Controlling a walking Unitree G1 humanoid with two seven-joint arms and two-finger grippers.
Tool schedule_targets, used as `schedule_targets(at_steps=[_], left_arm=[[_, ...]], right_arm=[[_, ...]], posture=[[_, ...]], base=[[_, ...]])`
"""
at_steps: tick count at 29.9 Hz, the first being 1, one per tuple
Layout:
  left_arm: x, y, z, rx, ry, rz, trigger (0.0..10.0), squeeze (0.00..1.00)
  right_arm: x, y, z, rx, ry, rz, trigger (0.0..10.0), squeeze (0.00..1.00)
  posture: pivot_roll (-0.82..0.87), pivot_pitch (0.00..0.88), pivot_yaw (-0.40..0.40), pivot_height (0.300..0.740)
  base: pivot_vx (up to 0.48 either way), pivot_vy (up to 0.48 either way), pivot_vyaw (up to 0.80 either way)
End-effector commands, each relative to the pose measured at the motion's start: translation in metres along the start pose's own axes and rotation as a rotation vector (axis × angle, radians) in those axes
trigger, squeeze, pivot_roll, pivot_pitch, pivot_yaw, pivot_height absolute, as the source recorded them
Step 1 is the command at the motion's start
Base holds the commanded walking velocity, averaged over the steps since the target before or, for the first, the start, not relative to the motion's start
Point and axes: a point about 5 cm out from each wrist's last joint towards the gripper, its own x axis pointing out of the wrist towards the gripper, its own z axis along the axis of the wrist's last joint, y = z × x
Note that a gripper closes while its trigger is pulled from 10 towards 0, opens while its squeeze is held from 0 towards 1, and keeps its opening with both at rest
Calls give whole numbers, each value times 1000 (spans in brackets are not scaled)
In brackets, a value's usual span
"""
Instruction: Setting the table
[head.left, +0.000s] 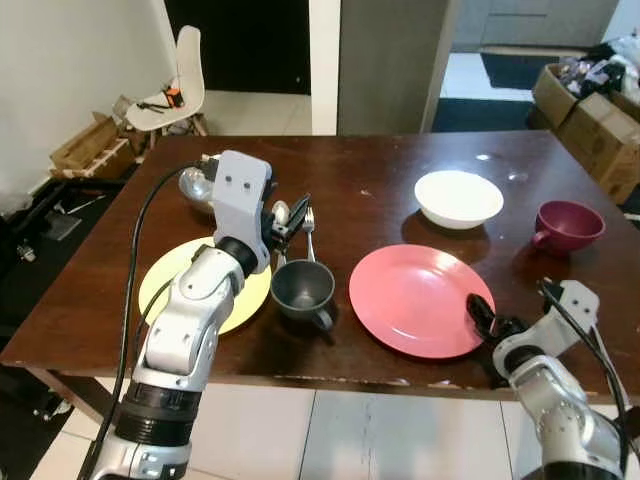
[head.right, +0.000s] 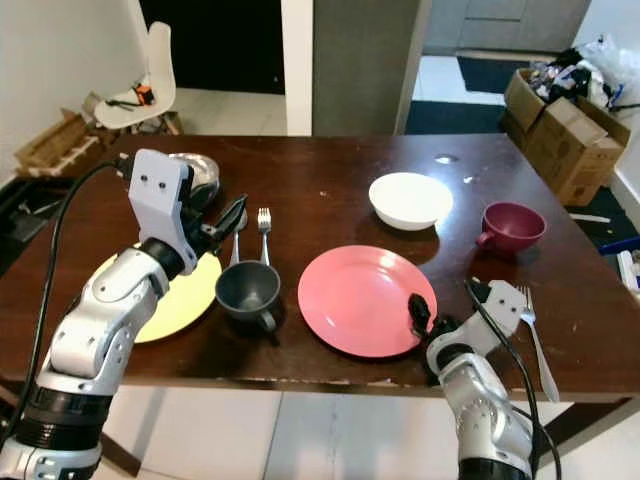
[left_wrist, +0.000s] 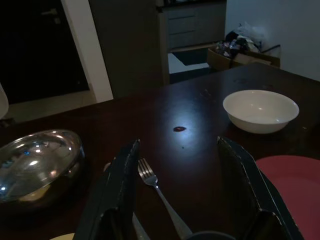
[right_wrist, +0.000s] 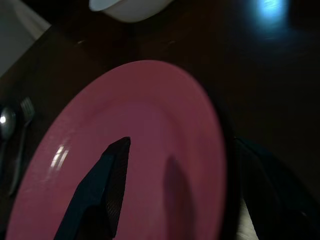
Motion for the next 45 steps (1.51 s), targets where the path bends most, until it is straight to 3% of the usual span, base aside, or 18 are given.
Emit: schedule_targets(at_steps=[1,5,6,7,8,9,10,14,17,18,19,20,27,31,34,39,45], left_arm=[[-5,1,-3,6,19,6,10000,0],[-6,1,-3,7,22,6,10000,0],[-6,1,-2,7,23,6,10000,0],[-7,1,-2,7,24,6,10000,0],[-7,0,-3,9,27,2,10000,0],[-8,-1,-3,11,29,-1,10000,0],[-9,-3,-4,18,38,-27,10000,0],[-15,-18,-12,57,97,-219,10000,0],[-16,-19,-12,64,102,-232,10000,0],[-16,-28,-19,68,160,-350,10000,0],[-16,-33,-22,75,184,-398,10000,0],[-16,-33,-22,75,184,-398,10000,0],[-4,-79,-45,116,319,-630,10000,0],[0,-88,-47,129,323,-661,10000,0],[6,-106,-54,156,338,-711,10000,0],[10,-135,-68,175,381,-764,10000,0],[11,-152,-88,201,428,-722,10000,0]], right_arm=[[4,3,-18,46,98,32,10000,0],[9,7,-24,96,168,58,10000,0],[9,6,-28,125,201,51,7922,0],[9,5,-31,145,222,47,7922,0],[9,3,-36,159,253,38,1882,0],[9,1,-39,163,271,33,1882,0],[8,0,-42,178,289,34,0,0],[5,-2,-50,233,314,39,0,0],[5,-3,-50,233,314,38,0,0],[3,-5,-49,249,303,37,0,0],[2,-6,-48,259,298,38,0,0],[2,-6,-48,259,298,38,0,0],[-8,-6,-28,298,209,103,0,0],[-11,-7,-21,315,168,117,0,0],[-21,-7,-12,333,107,139,0,0],[-38,-11,-23,312,146,120,0,0],[-52,-11,-31,323,165,116,0,0]], posture=[[19,45,135,740],[24,52,131,740],[26,56,128,740],[26,58,127,740],[27,58,127,740],[26,58,127,740],[24,59,127,740],[19,59,129,740],[19,59,129,740],[11,54,135,740],[11,54,135,740],[11,54,135,740],[-21,42,140,740],[-27,41,142,740],[-39,38,149,740],[-68,39,157,740],[-87,45,159,740]], base=[[0,0,0],[0,0,0],[0,0,0],[0,0,0],[0,0,0],[0,0,0],[0,0,0],[0,0,0],[0,0,0],[0,0,0],[0,0,0],[0,0,0],[0,0,0],[0,0,0],[0,0,0],[0,0,0],[0,0,0]])
